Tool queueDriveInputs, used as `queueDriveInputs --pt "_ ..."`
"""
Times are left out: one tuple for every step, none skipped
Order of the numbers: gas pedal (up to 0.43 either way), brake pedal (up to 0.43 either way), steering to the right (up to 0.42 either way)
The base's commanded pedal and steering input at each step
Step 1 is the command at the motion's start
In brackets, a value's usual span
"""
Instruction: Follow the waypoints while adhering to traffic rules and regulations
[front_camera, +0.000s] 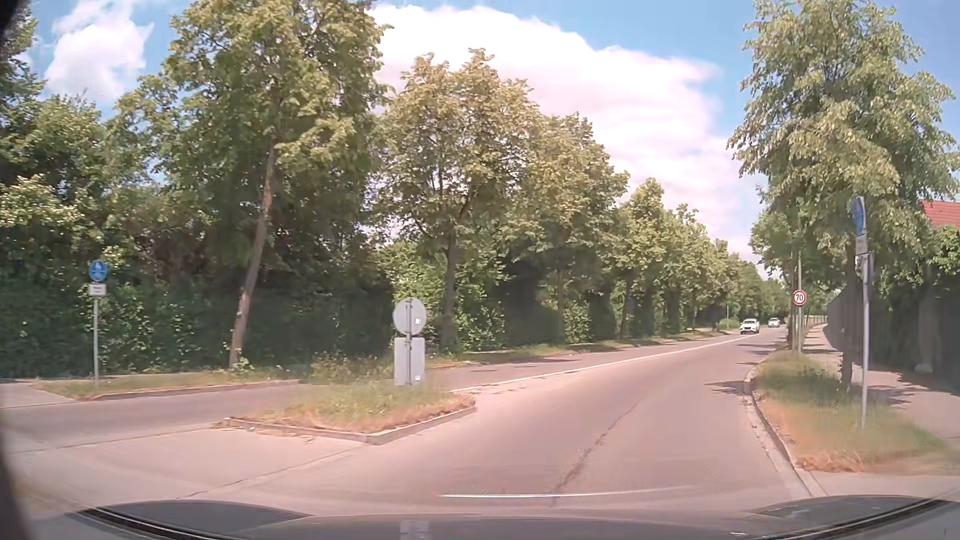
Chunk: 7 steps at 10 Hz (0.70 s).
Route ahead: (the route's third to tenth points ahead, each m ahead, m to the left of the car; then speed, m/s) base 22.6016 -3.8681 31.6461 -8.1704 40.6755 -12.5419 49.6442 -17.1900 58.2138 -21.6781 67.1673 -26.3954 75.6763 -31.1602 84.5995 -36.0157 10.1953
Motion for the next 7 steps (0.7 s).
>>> queueDriveInputs --pt "0.311 0.006 0.136" --pt "0.339 0.012 0.136" --pt "0.339 0.012 0.136" --pt "0.339 0.012 0.134" --pt "0.35 0.012 0.133" --pt "0.37 0.006 0.128" --pt "0.398 0.012 0.12"
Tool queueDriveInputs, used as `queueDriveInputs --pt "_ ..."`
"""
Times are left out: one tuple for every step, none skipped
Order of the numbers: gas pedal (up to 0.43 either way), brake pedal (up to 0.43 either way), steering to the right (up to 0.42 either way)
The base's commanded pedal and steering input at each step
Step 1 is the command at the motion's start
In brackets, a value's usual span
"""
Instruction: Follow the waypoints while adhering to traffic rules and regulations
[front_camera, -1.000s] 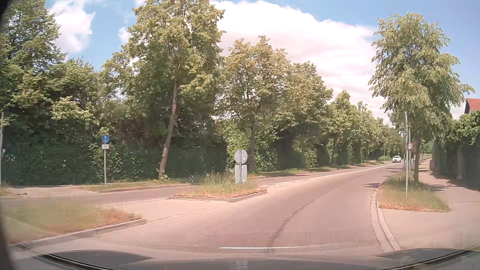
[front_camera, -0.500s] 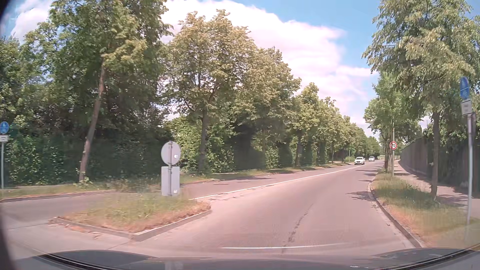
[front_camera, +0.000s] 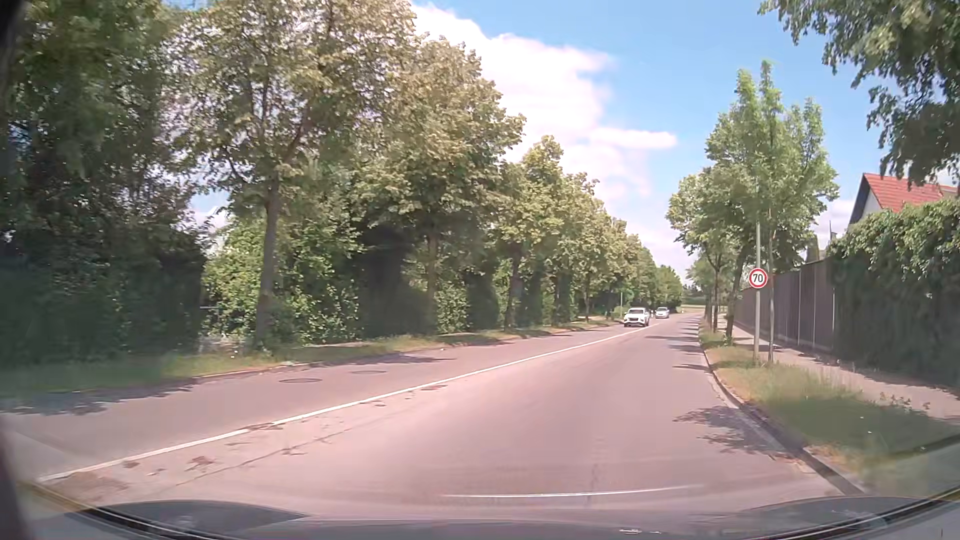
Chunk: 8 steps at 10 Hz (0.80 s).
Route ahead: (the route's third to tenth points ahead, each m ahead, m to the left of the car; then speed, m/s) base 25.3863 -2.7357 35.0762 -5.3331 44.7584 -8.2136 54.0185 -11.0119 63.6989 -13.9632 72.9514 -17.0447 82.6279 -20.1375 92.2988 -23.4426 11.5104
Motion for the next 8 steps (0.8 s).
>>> queueDriveInputs --pt "0.429 0.012 0.11" --pt "0.429 0.012 0.103" --pt "0.441 0.012 0.099" --pt "0.449 0.012 0.094" --pt "0.461 0.012 0.091" --pt "0.461 0.012 0.088" --pt "0.48 0.012 0.082" --pt "0.5 0.012 0.075"
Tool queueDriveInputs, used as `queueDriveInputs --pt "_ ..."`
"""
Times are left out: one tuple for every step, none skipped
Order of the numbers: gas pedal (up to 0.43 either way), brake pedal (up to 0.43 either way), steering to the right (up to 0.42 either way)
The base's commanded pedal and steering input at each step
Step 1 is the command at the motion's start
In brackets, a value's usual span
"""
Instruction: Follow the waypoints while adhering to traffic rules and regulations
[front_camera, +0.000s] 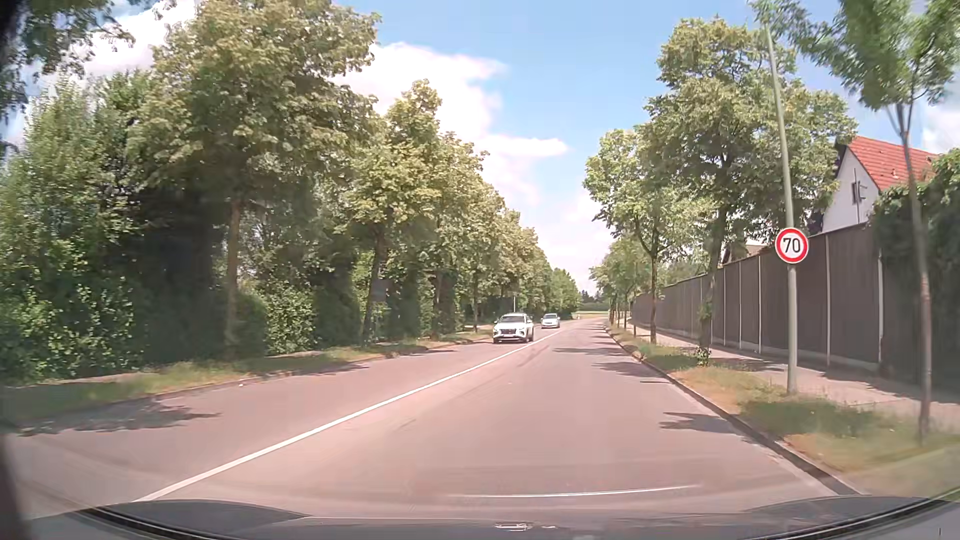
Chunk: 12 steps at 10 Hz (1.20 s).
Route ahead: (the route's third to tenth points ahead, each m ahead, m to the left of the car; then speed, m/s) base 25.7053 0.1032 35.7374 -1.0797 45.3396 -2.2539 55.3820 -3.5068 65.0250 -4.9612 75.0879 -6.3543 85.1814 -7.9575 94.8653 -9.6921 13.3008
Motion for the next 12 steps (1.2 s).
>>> queueDriveInputs --pt "0.512 0.012 0.07" --pt "0.512 0.012 0.065" --pt "0.512 0.006 0.057" --pt "0.512 0.012 0.045" --pt "0.512 0.012 0.036" --pt "0.512 0.012 0.026" --pt "0.512 0.012 0.021" --pt "0.52 0.012 0.018" --pt "0.52 0.012 0.009" --pt "0.52 0.012 0.0" --pt "0.52 0.012 -0.004" --pt "0.52 0.012 -0.004"
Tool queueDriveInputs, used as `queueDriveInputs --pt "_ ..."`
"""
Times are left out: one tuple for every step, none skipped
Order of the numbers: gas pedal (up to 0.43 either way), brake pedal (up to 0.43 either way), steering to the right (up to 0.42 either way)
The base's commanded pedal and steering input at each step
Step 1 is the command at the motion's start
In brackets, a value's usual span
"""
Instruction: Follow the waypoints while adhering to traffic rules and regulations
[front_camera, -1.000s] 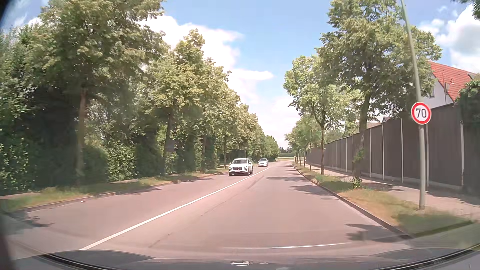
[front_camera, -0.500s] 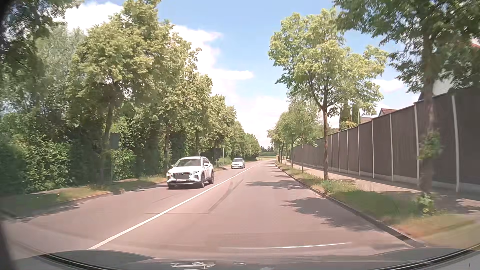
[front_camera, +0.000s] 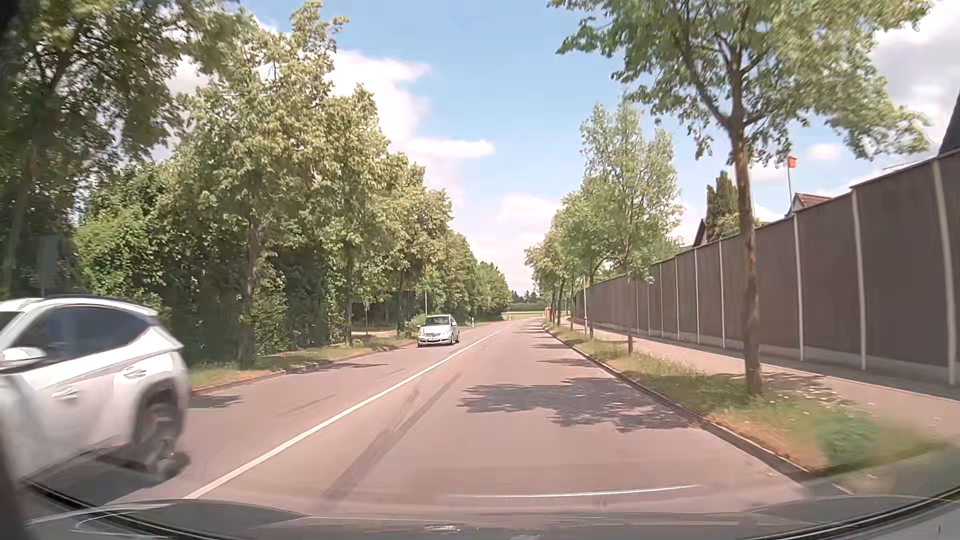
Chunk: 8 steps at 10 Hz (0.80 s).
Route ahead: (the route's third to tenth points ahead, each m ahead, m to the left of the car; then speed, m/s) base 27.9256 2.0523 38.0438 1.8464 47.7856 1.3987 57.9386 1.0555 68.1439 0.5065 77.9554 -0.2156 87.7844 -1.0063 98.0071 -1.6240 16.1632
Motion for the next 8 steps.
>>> queueDriveInputs --pt "0.52 0.012 -0.003" --pt "0.52 0.012 -0.003" --pt "0.52 0.012 -0.002" --pt "0.52 0.006 0.0" --pt "0.52 0.012 0.0" --pt "0.52 0.012 0.001" --pt "0.52 0.012 0.0" --pt "0.52 0.012 0.001"
